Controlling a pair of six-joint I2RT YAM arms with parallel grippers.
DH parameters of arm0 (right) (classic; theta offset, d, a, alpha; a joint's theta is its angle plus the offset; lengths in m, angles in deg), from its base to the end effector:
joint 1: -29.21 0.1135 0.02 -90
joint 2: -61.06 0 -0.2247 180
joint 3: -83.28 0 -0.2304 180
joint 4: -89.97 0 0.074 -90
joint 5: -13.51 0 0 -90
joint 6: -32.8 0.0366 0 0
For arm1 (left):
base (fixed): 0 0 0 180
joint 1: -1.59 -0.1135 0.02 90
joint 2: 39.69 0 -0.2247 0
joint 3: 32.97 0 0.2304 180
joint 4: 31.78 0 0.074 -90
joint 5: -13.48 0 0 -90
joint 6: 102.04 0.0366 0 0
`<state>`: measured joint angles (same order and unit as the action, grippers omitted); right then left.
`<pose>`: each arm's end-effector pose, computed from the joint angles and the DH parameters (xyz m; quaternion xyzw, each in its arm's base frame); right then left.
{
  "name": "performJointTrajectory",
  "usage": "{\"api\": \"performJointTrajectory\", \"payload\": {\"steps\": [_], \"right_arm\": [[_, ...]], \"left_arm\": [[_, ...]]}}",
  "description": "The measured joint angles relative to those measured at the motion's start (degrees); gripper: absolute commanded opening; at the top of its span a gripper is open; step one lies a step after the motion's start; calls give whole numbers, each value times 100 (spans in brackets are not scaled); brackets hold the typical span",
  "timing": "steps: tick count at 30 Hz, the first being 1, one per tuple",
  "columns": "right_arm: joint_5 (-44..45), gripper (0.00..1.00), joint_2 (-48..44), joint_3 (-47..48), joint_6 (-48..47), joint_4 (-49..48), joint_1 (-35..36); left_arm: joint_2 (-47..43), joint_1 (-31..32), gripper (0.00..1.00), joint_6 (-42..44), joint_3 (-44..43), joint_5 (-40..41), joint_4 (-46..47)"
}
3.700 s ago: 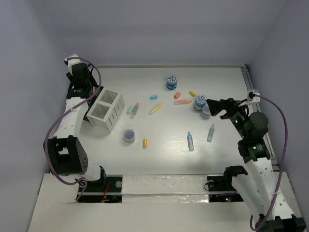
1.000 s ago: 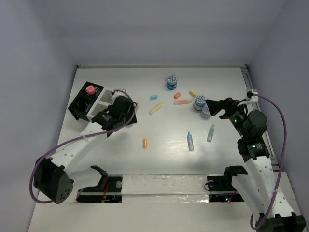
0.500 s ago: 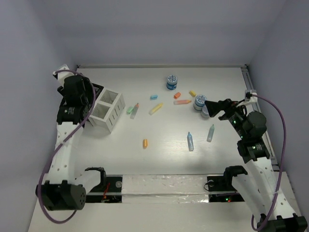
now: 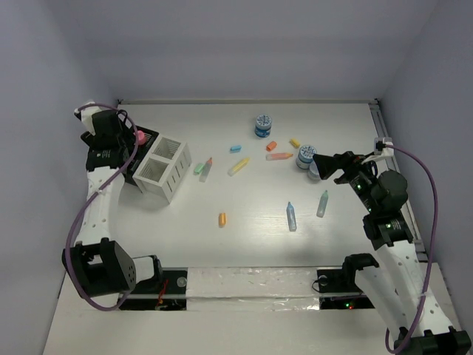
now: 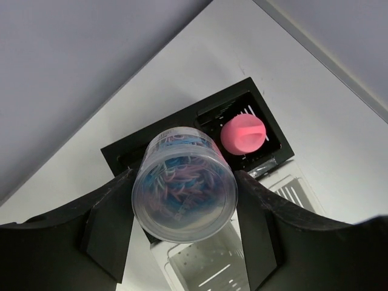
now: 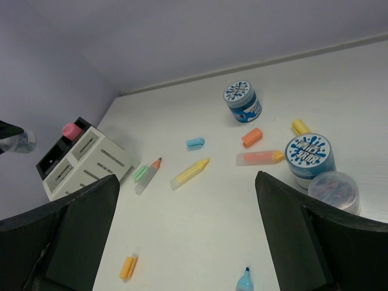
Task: Sort the stationery into containers
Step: Place the stationery in the storage box, then pick up the stationery from the center of the board.
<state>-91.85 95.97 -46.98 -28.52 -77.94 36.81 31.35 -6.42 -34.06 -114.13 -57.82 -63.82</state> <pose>0.1649 0.0318 0.3063 0.0300 0.6900 0.3110 0.6530 0.2703 0.0499 0.3259 -0.2997 0.7662 0.0663 0.5646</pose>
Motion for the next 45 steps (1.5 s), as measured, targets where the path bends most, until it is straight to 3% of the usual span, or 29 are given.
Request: {"api": "performJointTrajectory", "payload": {"steps": [21, 34, 45], "right_arm": [[79, 100, -2, 0, -44, 7, 0], [142, 100, -4, 2, -81, 81, 0], [168, 100, -2, 2, -85, 107, 0]], "left_arm": [[520, -149, 46, -59, 472, 57, 455], [595, -149, 79, -90, 555, 31, 570], [72, -83, 80, -118, 555, -588, 614]]}}
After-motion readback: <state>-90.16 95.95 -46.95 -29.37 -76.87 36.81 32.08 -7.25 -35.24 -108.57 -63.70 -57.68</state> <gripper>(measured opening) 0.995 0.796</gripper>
